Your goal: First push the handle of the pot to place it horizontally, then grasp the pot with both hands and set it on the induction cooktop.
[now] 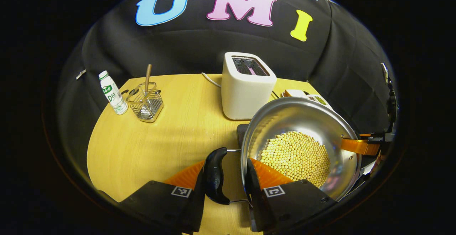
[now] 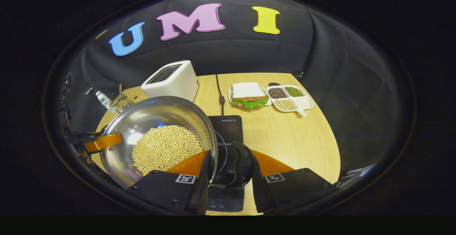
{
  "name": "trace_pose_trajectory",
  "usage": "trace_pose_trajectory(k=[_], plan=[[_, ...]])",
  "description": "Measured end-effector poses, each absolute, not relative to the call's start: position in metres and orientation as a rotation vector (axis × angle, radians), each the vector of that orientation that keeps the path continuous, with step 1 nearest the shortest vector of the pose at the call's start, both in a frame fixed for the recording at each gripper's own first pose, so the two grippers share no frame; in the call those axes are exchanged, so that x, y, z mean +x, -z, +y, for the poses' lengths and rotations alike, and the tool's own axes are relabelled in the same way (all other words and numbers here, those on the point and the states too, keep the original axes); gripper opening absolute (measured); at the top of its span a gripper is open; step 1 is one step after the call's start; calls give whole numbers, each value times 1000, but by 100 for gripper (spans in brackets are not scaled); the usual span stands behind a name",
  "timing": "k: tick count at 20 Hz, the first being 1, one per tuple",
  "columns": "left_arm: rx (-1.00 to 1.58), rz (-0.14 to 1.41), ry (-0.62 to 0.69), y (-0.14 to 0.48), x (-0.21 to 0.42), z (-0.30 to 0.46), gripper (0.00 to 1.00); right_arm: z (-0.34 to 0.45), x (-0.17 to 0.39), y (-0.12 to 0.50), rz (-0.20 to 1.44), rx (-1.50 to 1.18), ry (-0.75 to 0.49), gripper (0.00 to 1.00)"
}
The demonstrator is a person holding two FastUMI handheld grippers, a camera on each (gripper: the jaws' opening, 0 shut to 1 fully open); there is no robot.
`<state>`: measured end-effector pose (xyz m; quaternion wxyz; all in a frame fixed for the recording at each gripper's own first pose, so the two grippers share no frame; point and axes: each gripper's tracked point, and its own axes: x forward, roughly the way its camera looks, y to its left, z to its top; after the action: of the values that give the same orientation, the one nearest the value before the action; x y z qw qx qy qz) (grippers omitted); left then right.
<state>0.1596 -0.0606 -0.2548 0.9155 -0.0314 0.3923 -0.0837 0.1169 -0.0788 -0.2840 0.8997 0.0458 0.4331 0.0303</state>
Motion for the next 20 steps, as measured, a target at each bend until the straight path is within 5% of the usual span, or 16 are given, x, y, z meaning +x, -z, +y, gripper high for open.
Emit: trace_pose_trajectory(k=[20], plan=[[-83,814,160,284,180,-76,59,-91,137,319,915,97,-67,55]])
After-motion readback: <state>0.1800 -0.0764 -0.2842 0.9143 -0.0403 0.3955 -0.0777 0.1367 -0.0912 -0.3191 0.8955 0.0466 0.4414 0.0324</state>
